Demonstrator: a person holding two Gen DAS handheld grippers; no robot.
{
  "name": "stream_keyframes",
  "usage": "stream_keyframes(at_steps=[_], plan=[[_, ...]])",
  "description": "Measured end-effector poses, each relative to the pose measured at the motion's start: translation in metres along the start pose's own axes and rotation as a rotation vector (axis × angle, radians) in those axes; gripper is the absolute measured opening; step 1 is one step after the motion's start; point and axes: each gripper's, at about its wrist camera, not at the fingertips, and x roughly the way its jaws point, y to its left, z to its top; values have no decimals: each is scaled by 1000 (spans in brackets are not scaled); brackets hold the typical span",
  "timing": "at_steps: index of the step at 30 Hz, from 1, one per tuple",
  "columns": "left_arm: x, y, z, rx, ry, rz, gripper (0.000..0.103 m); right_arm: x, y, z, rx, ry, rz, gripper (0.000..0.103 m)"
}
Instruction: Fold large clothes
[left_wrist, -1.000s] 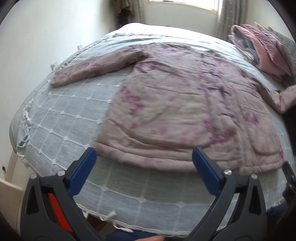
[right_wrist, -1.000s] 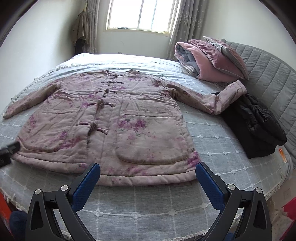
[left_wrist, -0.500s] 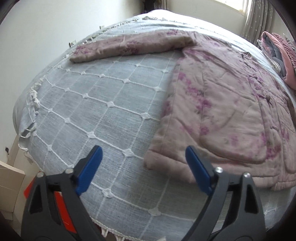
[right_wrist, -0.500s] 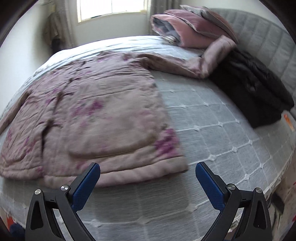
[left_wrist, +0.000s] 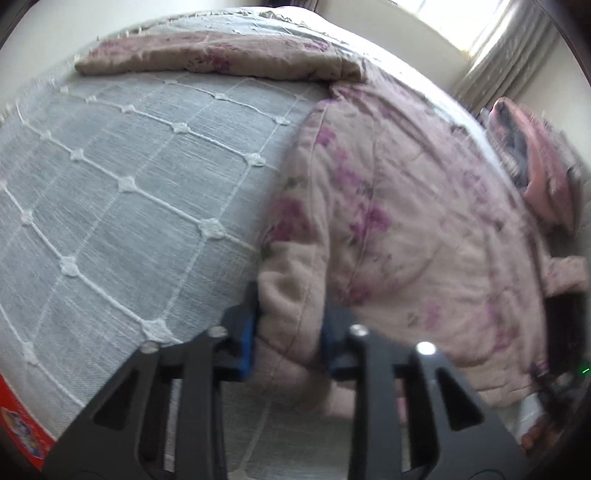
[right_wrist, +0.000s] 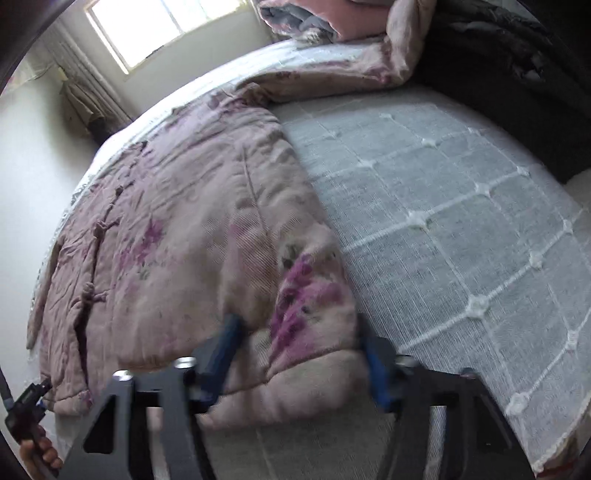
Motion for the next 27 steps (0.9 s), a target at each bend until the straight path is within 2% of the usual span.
stream_keyframes(at_steps=[2, 4, 7, 11, 14, 15, 17, 19, 20, 22, 24, 25, 26, 27], plan=[[-11, 1, 3, -8, -33, 8, 22, -3, 0, 5, 10, -21, 33, 18], [-29, -4, 1, 10, -75, 37, 20, -15, 7, 7, -46, -72, -7, 16], [-63, -16, 1, 30, -127, 34, 19, -47, 17, 13, -110, -161, -44, 14], [-119, -28, -13, 23, -165, 8, 18, -96, 20, 25, -136, -230, -11, 13], [-143, -25, -27, 23, -199, 26, 19, -136, 17, 28, -139, -299, -27, 13], [-141, -24, -31, 35, -186, 44, 19, -148, 12, 27, -126, -311, -17, 13], [-116, -22, -31, 59, -129, 69, 23, -152, 5, 25, -127, -296, -13, 14], [-92, -19, -33, 63, -57, 90, 24, -133, 7, 20, -163, -232, -49, 18], [-77, -14, -34, 62, -24, 132, 24, -115, 10, 18, -190, -181, -86, 21], [-76, -8, -36, 68, -38, 200, 25, -85, 12, 10, -234, -82, -134, 24], [-85, -7, -35, 72, -71, 220, 36, -83, 10, 4, -230, -103, -195, 27], [-93, -5, -30, 62, -110, 237, 51, -89, 12, 4, -248, -148, -226, 32], [-98, -5, -27, 55, -137, 248, 62, -95, 15, 1, -266, -176, -246, 45], [-104, -8, -22, 53, -169, 252, 63, -101, 19, 3, -291, -214, -274, 56]])
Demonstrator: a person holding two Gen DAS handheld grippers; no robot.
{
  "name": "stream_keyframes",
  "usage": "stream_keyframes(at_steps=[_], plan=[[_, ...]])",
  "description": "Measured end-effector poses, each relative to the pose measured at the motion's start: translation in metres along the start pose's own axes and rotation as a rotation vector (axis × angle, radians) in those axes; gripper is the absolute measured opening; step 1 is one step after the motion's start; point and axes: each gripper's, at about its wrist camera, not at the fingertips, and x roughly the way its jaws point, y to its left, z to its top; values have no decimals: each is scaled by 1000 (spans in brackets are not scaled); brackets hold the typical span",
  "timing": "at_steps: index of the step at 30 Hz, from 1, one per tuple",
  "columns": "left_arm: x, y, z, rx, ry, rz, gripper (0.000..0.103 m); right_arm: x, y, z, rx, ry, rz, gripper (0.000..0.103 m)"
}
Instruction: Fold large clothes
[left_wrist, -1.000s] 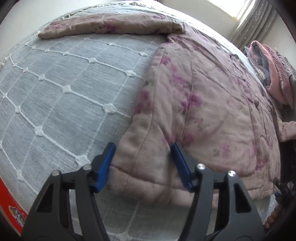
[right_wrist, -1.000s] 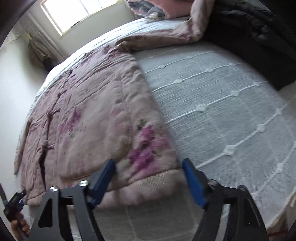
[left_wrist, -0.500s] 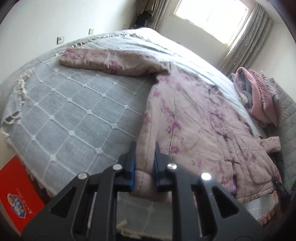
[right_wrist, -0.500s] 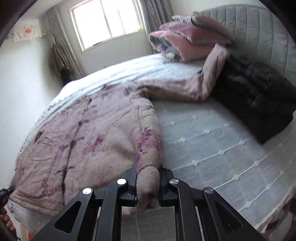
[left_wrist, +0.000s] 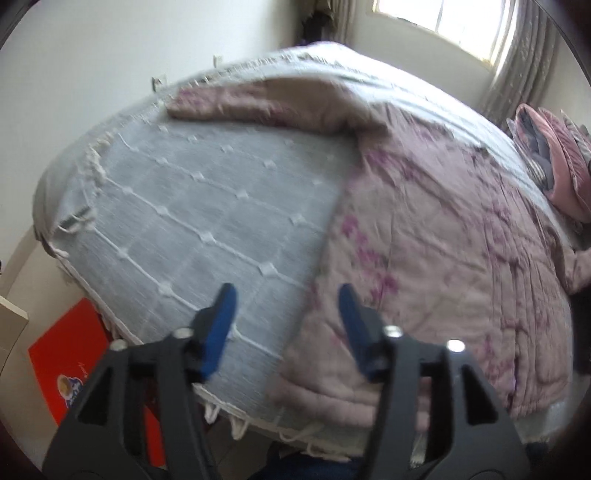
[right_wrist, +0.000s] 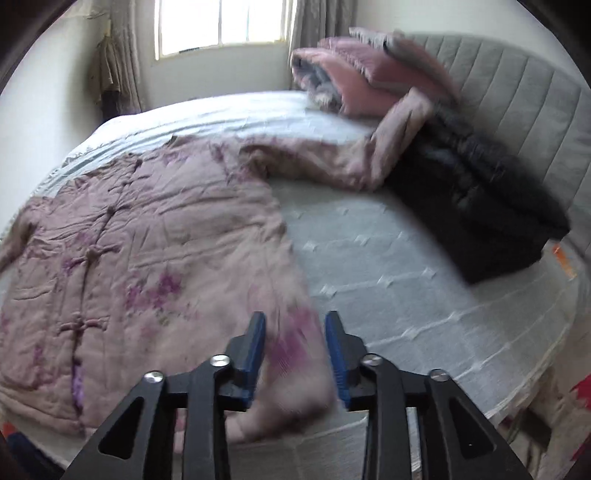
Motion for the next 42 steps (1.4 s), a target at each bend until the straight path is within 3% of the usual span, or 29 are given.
stream_keyframes(at_steps=[1, 2, 10, 14, 20, 24, 27, 31, 34, 38, 40, 42], plan=[[-5, -5, -1, 3, -11, -3, 63, -4, 1, 3, -9, -23, -15, 71], [-6, -12, 5, 15, -11, -16, 63, -7, 2, 9, -16, -55, -22, 72], [-2, -97, 27, 102, 5, -154, 65, -5, 15, 35, 1, -95, -6, 73], [6, -168, 33, 171, 6, -226, 78, 4, 11, 49, 40, -105, -13, 73], [52, -262, 32, 247, 106, -266, 78, 31, -1, 65, 82, -93, -19, 77], [96, -313, 25, 311, 181, -244, 78, 62, -25, 79, 139, -91, 49, 79], [130, -326, 9, 364, 197, -230, 78, 91, -59, 96, 219, -88, 67, 80], [127, -317, 9, 338, 174, -275, 81, 126, -116, 126, 328, -99, 44, 80], [124, -311, 16, 309, 139, -263, 81, 131, -156, 158, 409, -189, 49, 80], [130, -300, 19, 253, 161, -286, 81, 146, -183, 195, 479, -209, 14, 79], [130, -301, 18, 260, 155, -282, 81, 160, -190, 209, 493, -198, 44, 78], [130, -301, 18, 266, 151, -281, 81, 179, -197, 220, 528, -171, 67, 58]])
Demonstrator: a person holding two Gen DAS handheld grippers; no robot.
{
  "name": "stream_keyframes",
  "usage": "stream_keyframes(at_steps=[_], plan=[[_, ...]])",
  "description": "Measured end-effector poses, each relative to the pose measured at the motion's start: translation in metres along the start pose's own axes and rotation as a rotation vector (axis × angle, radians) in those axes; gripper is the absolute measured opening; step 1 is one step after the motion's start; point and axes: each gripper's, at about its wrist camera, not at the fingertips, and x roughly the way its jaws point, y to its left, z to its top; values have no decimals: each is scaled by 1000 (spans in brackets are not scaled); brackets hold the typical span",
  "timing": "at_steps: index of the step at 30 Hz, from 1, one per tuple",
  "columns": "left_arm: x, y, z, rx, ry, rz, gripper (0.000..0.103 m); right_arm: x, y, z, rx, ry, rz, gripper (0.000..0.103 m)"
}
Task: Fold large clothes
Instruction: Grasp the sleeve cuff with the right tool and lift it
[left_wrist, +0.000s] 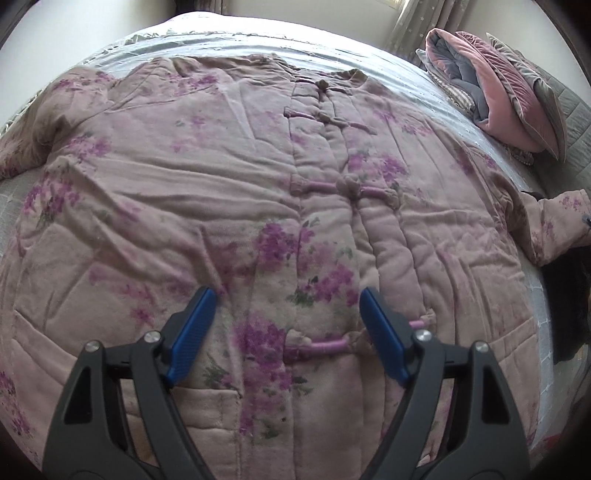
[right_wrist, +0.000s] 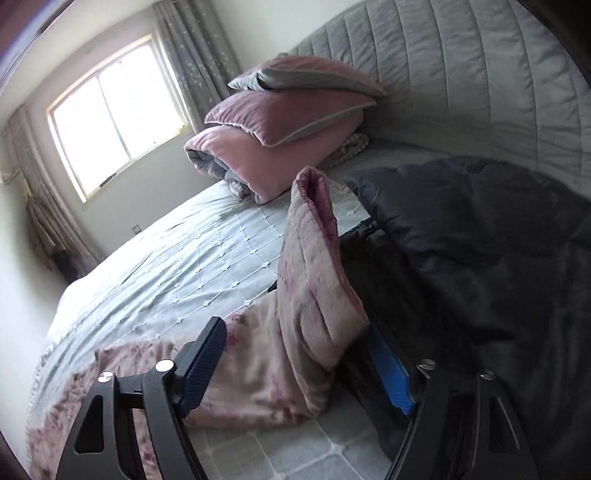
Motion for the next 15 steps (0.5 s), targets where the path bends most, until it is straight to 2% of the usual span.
stream_keyframes(at_steps=[1, 2, 3, 5, 7, 11, 13, 15], plan=[[1, 0, 0, 1, 3, 1, 81, 10, -2, 4, 22, 14, -17, 19], [2, 1, 1, -2, 5, -2, 81, 17, -3, 6, 33, 38, -38, 13], [3, 1, 3, -4, 5, -5, 81, 20, -2, 9, 37, 56, -33, 13], [2, 3, 3, -17, 5, -13, 81, 14, 16, 17, -47, 43, -41, 12], [2, 6, 4, -33, 7, -23, 81, -10, 37, 31, -145, -33, -63, 11], [1, 6, 5, -35, 9, -31, 81, -58, 53, 75, -133, -152, -91, 11], [-1, 7, 5, -42, 10, -39, 81, -74, 56, 98, -153, -206, -168, 11], [-3, 10, 7, -57, 9, -49, 81, -80, 50, 116, -141, -209, -207, 10]])
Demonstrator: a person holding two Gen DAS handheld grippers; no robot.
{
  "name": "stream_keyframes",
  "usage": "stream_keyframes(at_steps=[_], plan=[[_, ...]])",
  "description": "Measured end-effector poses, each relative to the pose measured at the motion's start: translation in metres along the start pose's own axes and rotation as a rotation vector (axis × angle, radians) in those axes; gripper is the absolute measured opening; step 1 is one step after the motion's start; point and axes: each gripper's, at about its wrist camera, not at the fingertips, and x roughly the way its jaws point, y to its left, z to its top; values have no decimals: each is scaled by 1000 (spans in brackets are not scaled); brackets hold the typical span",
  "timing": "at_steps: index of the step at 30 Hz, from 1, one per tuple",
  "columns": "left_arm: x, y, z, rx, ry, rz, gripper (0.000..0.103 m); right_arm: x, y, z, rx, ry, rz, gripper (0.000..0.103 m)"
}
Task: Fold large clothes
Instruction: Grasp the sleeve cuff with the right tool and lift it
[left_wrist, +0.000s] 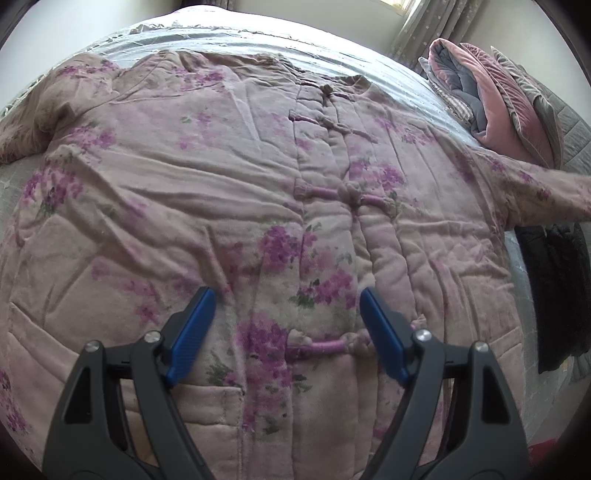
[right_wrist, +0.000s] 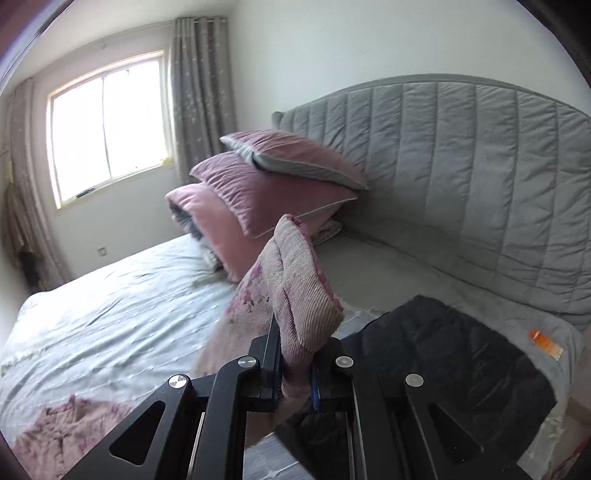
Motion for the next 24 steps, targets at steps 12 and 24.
stream_keyframes(at_steps=[12, 24], plan=[[-18, 29, 11, -3, -43, 123, 81, 1, 56, -19, -22, 84, 111, 11], [-37, 92, 30, -154, -104, 224, 81, -110, 289, -81, -349, -26, 564, 11]])
